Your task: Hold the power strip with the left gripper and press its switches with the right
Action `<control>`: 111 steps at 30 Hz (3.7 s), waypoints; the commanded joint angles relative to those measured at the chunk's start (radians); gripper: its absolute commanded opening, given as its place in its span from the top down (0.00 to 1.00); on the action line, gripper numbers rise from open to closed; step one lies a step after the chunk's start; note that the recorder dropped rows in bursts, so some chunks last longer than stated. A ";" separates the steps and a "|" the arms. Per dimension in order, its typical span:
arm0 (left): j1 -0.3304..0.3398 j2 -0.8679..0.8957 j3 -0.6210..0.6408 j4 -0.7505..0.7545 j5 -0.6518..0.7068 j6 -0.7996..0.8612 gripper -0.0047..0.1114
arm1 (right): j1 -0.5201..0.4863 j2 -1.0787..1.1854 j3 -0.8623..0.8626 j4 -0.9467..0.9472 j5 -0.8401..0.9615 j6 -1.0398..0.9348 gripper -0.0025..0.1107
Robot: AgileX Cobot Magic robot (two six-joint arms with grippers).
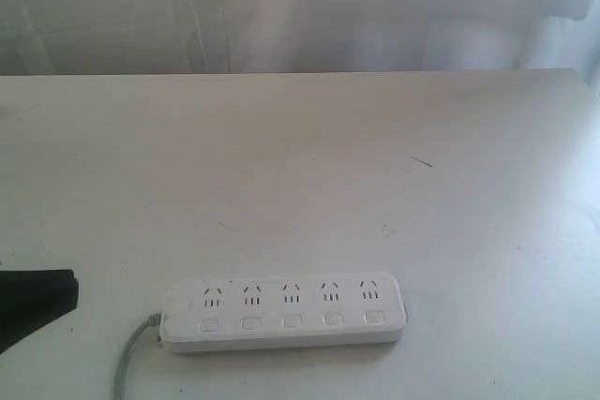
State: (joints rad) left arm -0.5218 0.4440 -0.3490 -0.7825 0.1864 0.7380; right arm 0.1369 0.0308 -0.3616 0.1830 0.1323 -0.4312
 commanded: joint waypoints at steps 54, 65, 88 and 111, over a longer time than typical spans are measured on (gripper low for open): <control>0.000 -0.007 0.058 -0.049 -0.064 0.021 0.96 | -0.138 -0.031 0.362 -0.128 0.233 0.017 0.98; 0.000 -0.007 0.059 -0.051 -0.095 0.021 0.96 | -0.137 -0.031 0.362 -0.130 0.229 0.017 0.98; 0.299 -0.166 0.272 -0.102 -0.186 -0.104 0.96 | -0.137 -0.031 0.362 -0.130 0.229 0.017 0.98; 0.639 -0.340 0.349 -0.515 0.234 0.478 0.96 | -0.137 -0.031 0.362 -0.130 0.229 0.017 0.98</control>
State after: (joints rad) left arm 0.1141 0.1090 -0.0037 -1.1896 0.3554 1.0806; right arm 0.0050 0.0045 -0.0014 0.0516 0.3687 -0.4194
